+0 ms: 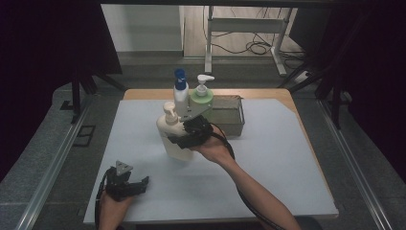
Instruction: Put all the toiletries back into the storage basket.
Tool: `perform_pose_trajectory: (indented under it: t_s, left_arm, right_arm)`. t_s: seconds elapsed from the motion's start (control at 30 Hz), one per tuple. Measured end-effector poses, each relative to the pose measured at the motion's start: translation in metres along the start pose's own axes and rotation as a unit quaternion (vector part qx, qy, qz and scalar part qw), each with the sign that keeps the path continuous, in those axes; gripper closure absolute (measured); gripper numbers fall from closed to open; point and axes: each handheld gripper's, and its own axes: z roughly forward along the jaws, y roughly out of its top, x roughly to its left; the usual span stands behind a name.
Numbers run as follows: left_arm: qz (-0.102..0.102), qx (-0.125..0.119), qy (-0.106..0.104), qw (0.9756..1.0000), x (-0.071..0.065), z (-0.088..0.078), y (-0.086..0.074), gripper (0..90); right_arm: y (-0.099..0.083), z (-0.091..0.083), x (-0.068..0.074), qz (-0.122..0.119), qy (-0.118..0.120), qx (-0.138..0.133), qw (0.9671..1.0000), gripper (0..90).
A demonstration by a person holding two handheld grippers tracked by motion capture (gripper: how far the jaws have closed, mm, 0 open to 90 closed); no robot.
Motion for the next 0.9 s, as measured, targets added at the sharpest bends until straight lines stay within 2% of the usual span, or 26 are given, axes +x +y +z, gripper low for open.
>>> perform_pose_trajectory:
  t_s: [0.53,0.9]
  left_arm:
    - [0.000,0.000,0.000,1.0000,0.000,0.000,0.000,11.9]
    - [0.000,0.000,0.000,1.0000,0.000,0.000,0.000,11.9]
  right_arm:
    - [-0.012,-0.046,-0.021,0.024,-0.033,-0.006,0.9992,38.4]
    - [-0.021,-0.073,-0.033,0.042,-0.059,-0.013,0.9973,38.4]
